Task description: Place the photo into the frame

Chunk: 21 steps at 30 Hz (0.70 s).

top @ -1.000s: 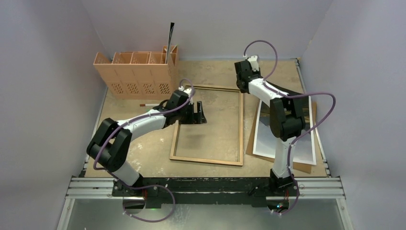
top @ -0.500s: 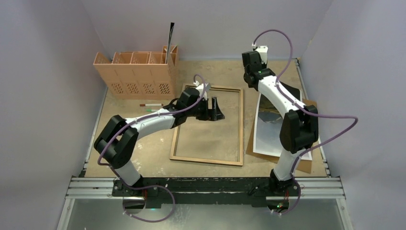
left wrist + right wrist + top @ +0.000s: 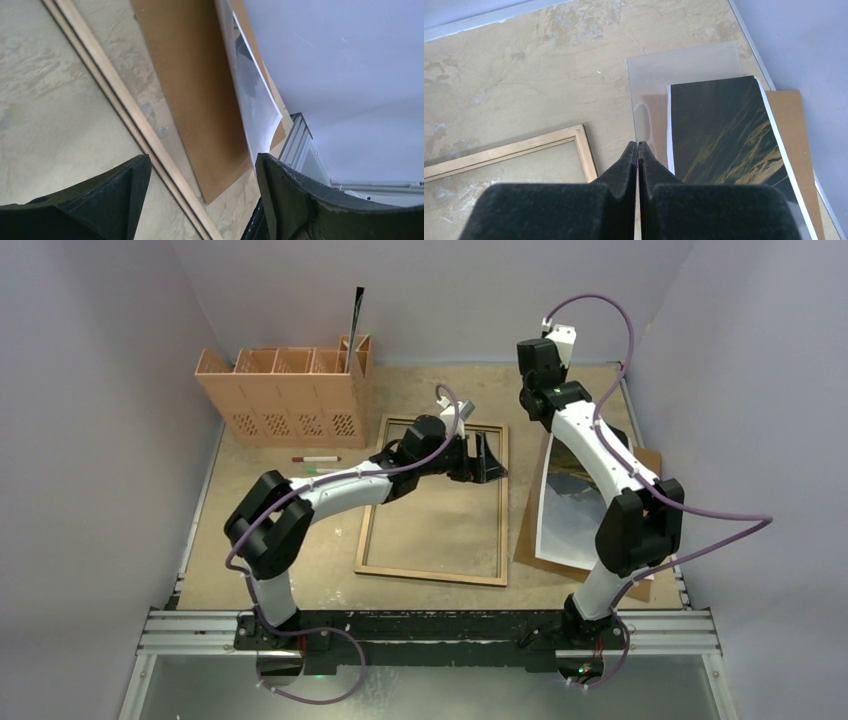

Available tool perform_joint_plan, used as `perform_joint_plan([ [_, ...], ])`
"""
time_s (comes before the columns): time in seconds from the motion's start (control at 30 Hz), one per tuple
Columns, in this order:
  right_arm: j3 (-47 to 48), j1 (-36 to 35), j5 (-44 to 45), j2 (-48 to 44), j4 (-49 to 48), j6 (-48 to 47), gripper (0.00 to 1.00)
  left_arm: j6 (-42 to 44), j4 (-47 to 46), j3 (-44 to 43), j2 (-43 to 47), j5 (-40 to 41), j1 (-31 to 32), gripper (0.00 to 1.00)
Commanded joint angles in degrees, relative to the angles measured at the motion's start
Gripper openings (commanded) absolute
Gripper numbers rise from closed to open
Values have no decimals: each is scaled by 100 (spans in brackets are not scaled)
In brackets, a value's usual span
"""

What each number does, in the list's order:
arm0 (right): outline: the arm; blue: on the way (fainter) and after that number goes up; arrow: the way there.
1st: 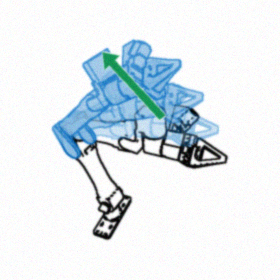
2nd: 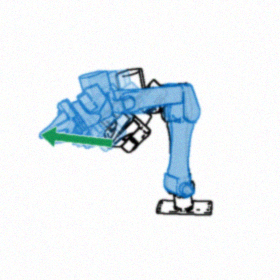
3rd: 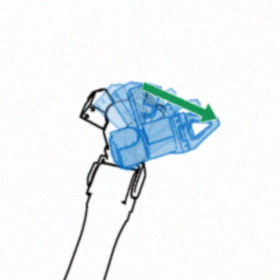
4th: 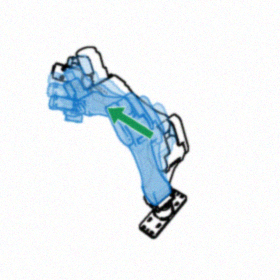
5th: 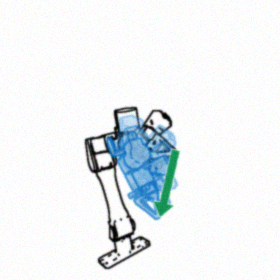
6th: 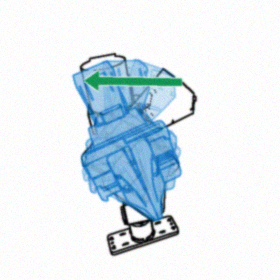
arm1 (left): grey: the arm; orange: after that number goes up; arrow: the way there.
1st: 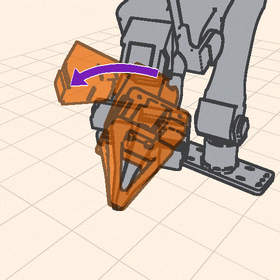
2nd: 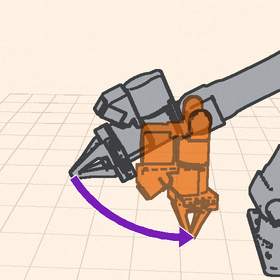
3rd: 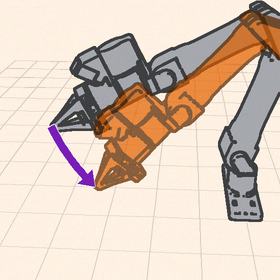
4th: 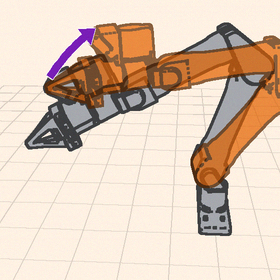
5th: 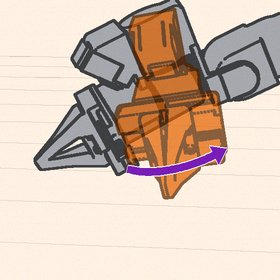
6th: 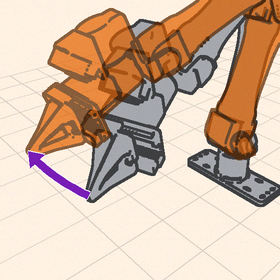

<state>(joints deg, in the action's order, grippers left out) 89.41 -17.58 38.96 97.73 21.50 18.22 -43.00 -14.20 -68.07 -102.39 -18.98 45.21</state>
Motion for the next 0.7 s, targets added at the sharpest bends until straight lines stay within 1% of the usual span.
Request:
perform_joint_plan([
  [0.0, 277, 34, -173, -325, 131, 187, 0, -162, -489, -546, -372, 210, 173, 80],
  [0.2, 294, 44, -441, -351, 218, 263, 0, -502, -775, -1223, -1071, 349, 353, 80],
  [0.3, 351, 47, -542, -331, 270, 281, 0, -758, -1204, -1364, -1340, 402, 413, 80],
  [0.37, 389, 52, -565, -325, 298, 283, 0, -916, -1312, -1462, -1511, 553, 442, 79],
  [0.5, 466, 95, -625, -301, 346, 262, 0, -1239, -1421, -1679, -1884, 610, 470, 73],
  [0.67, 522, 126, -743, -253, 373, 295, 0, -1773, -2011, -1725, -2187, 556, 590, 64],
])
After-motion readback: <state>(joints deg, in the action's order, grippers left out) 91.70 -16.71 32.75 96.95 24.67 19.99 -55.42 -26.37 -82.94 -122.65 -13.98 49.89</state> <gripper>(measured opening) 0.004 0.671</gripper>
